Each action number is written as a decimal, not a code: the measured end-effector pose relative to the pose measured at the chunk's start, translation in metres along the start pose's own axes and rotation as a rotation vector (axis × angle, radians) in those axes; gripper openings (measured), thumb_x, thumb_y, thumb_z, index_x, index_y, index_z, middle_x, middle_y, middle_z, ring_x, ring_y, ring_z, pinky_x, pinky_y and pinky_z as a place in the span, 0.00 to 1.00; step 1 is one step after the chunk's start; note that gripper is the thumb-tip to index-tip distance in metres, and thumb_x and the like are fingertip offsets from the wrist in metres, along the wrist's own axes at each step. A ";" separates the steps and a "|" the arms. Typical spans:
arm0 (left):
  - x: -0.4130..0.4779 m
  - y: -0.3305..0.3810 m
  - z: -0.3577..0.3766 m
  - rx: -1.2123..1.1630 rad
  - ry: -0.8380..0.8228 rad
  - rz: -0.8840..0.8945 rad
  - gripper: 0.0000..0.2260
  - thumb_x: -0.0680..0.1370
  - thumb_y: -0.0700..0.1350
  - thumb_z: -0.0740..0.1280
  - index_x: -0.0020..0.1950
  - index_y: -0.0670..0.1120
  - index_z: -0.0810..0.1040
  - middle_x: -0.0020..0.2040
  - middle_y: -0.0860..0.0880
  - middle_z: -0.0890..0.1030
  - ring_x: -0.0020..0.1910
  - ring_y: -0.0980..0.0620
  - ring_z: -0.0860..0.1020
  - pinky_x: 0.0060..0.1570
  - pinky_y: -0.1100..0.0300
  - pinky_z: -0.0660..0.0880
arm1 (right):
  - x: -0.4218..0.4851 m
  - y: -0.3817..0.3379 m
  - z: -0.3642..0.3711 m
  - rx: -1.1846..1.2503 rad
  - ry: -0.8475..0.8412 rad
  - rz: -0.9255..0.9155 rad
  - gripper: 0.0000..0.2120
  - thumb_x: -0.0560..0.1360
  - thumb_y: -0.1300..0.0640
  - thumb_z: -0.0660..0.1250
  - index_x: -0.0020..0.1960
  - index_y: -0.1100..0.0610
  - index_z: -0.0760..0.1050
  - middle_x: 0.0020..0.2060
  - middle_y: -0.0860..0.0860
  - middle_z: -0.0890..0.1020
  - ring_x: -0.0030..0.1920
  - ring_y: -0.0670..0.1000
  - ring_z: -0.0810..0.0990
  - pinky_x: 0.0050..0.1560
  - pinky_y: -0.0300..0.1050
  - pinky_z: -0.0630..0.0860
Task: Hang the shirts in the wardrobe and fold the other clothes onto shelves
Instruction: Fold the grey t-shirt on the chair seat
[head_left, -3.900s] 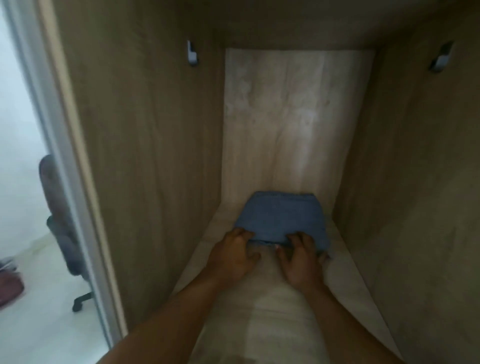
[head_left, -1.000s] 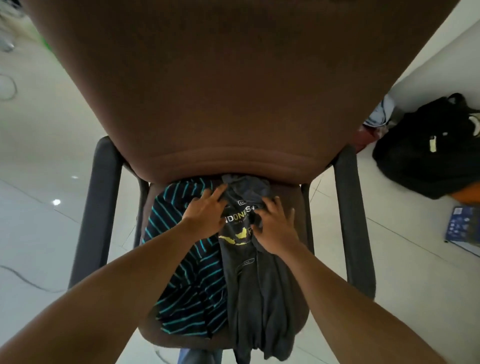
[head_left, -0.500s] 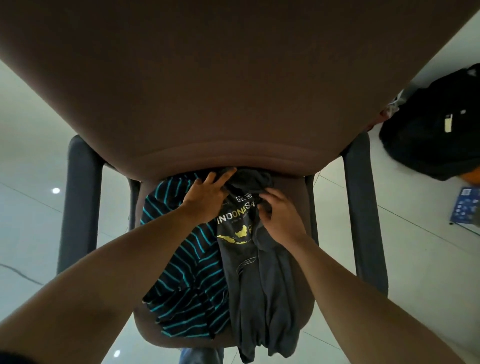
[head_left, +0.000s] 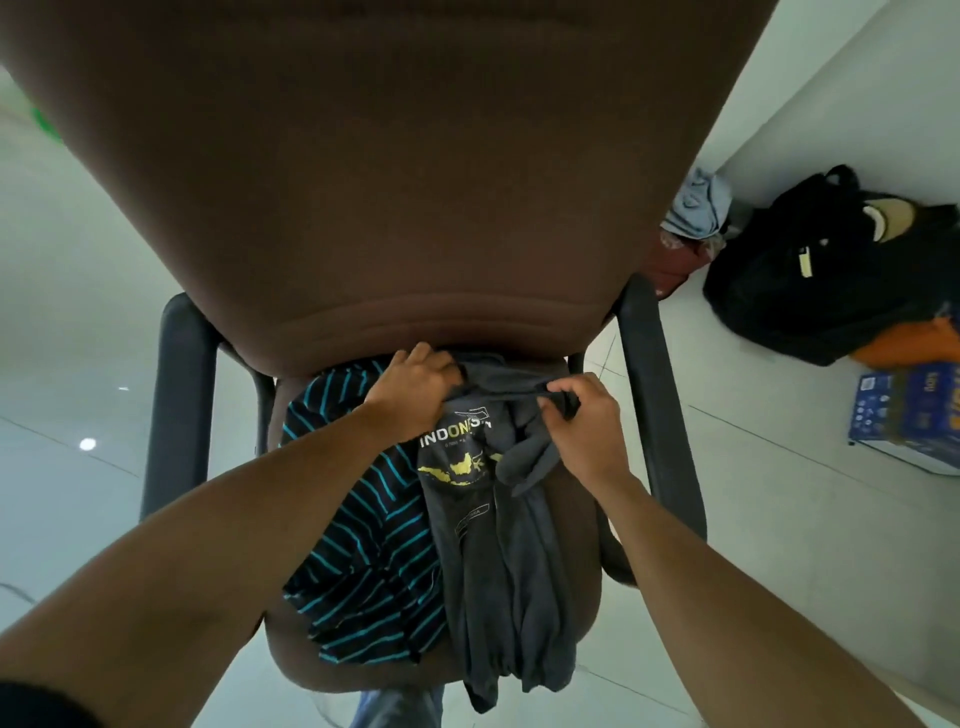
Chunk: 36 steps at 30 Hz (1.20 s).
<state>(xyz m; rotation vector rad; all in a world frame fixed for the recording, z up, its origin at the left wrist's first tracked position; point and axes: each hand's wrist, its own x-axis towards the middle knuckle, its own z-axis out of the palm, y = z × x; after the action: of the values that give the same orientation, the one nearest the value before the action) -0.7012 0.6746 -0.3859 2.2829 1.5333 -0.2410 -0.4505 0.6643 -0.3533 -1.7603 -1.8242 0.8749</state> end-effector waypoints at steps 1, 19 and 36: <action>-0.004 0.003 -0.006 -0.064 0.026 0.013 0.18 0.77 0.43 0.68 0.67 0.47 0.76 0.64 0.47 0.74 0.63 0.44 0.69 0.66 0.49 0.68 | -0.004 -0.002 -0.006 -0.012 -0.007 -0.024 0.05 0.74 0.66 0.70 0.48 0.58 0.80 0.47 0.50 0.78 0.46 0.46 0.78 0.52 0.48 0.78; -0.169 0.180 -0.148 -0.218 0.351 0.250 0.19 0.70 0.46 0.75 0.58 0.46 0.73 0.56 0.52 0.67 0.45 0.48 0.76 0.45 0.46 0.77 | -0.173 -0.099 -0.185 -0.261 -0.325 -0.308 0.23 0.75 0.68 0.62 0.63 0.49 0.81 0.67 0.49 0.72 0.60 0.52 0.77 0.64 0.48 0.73; -0.320 0.388 -0.303 0.095 0.597 0.364 0.27 0.72 0.46 0.75 0.69 0.50 0.70 0.62 0.48 0.76 0.57 0.45 0.78 0.55 0.51 0.76 | -0.373 -0.223 -0.479 0.181 0.289 -0.453 0.13 0.78 0.67 0.67 0.56 0.53 0.82 0.49 0.43 0.82 0.46 0.30 0.79 0.48 0.22 0.72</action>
<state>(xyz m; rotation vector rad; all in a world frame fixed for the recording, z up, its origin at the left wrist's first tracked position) -0.4905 0.3943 0.0848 2.8130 1.3186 0.5204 -0.2384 0.3607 0.1765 -1.2178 -1.7821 0.5512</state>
